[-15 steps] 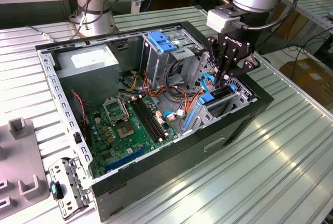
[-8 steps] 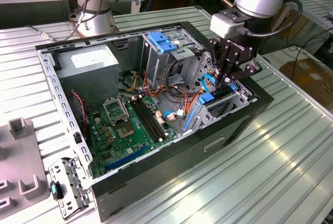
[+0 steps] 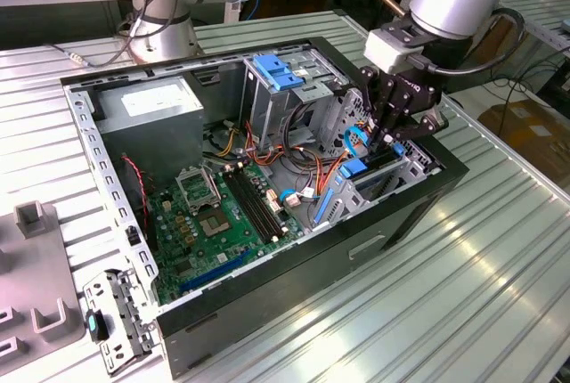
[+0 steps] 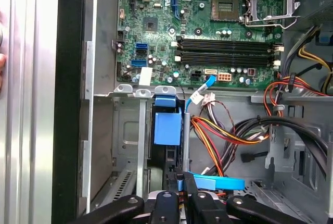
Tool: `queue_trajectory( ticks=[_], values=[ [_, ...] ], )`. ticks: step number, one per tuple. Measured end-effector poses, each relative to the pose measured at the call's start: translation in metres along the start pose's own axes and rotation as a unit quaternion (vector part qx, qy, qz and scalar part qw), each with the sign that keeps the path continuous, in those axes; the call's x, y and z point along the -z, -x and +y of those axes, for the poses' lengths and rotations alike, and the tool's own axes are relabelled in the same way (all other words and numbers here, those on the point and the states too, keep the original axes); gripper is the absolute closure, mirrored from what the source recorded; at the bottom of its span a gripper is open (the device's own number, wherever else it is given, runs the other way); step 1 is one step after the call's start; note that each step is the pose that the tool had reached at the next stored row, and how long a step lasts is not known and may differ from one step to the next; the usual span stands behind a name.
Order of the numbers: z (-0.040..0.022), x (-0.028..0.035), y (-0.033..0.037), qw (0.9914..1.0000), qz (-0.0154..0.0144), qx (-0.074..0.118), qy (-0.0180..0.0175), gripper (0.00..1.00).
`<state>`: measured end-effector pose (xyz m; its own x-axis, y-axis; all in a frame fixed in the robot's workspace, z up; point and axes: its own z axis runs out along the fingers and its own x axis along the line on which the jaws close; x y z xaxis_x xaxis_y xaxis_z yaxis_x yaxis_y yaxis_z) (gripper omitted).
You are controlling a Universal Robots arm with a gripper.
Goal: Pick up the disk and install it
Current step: 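Insert the second disk wire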
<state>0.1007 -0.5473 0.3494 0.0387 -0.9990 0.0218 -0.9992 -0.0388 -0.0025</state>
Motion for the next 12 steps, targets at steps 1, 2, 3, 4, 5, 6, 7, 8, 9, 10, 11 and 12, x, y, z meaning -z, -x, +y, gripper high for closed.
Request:
queue_trajectory(
  ticks=[1, 2, 3, 4, 5, 6, 7, 8, 9, 10, 11, 12],
  values=[
    [0.0000, 0.0000, -0.0012, 1.00000, 0.0000, 0.000, 0.0000, 0.84],
    [0.0001, 0.0000, -0.0019, 1.00000, -0.0001, 0.000, 0.0000, 0.84],
    [0.0001, 0.0000, -0.0025, 1.00000, -0.0002, 0.000, 0.0000, 0.84],
    [0.0001, 0.0000, -0.0028, 1.00000, -0.0004, 0.000, 0.0000, 0.84],
    [0.0000, 0.0000, -0.0027, 1.00000, -0.0004, 0.000, 0.0000, 0.84],
    [-0.0004, 0.0000, -0.0028, 1.00000, -0.0004, 0.000, 0.0000, 0.84],
    [-0.0005, -0.0001, -0.0029, 1.00000, -0.0005, 0.000, 0.0000, 0.84],
    [-0.0005, -0.0001, -0.0029, 1.00000, -0.0005, 0.000, 0.0000, 0.84],
    [-0.0005, -0.0001, -0.0029, 1.00000, -0.0005, 0.000, 0.0000, 0.84],
    [-0.0005, -0.0001, -0.0029, 1.00000, -0.0004, 0.000, 0.0000, 0.84],
    [-0.0005, -0.0005, -0.0029, 1.00000, -0.0005, 0.000, 0.0000, 0.84],
    [-0.0005, -0.0009, -0.0029, 1.00000, -0.0005, 0.000, 0.0000, 0.84]
  ],
)
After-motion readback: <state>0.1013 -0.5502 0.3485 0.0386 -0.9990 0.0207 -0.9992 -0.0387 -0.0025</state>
